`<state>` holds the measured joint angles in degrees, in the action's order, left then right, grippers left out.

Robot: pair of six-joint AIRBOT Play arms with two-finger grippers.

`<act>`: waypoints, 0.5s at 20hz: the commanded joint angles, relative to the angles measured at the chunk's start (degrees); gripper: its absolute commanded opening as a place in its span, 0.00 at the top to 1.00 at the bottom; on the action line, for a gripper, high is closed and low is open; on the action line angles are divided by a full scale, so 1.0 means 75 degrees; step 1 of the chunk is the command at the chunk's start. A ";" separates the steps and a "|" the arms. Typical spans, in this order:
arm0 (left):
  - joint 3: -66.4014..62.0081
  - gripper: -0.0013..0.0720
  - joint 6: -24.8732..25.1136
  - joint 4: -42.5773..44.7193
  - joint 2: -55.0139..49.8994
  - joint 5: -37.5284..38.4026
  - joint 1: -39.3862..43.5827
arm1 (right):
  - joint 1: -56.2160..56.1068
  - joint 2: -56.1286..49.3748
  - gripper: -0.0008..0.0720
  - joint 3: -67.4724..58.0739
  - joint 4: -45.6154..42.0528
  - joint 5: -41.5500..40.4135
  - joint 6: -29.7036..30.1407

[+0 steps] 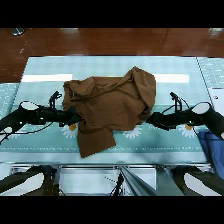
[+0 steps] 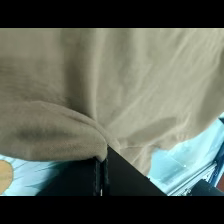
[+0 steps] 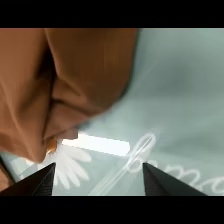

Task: Fold the shirts.

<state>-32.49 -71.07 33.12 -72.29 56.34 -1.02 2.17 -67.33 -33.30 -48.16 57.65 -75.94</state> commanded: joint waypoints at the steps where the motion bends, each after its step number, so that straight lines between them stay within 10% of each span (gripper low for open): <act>1: -0.0070 0.96 0.0017 -0.0017 -0.0032 0.0038 0.0026 | -0.0122 -0.0921 0.14 -0.0731 0.0114 -0.0096 -0.0035; 7: -0.0070 0.96 0.0017 -0.0017 -0.0032 0.0038 0.0029 | -0.0122 -0.1801 0.17 -0.1556 0.0367 -0.0184 -0.0055; 10: -0.0070 0.96 0.0015 -0.0020 -0.0029 0.0041 0.0029 | -0.0122 -0.1874 0.96 -0.1614 0.0376 -0.0154 0.0079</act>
<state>-32.95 -70.94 32.99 -72.49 56.66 -0.84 1.32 -80.05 -44.18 -45.93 55.94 -76.23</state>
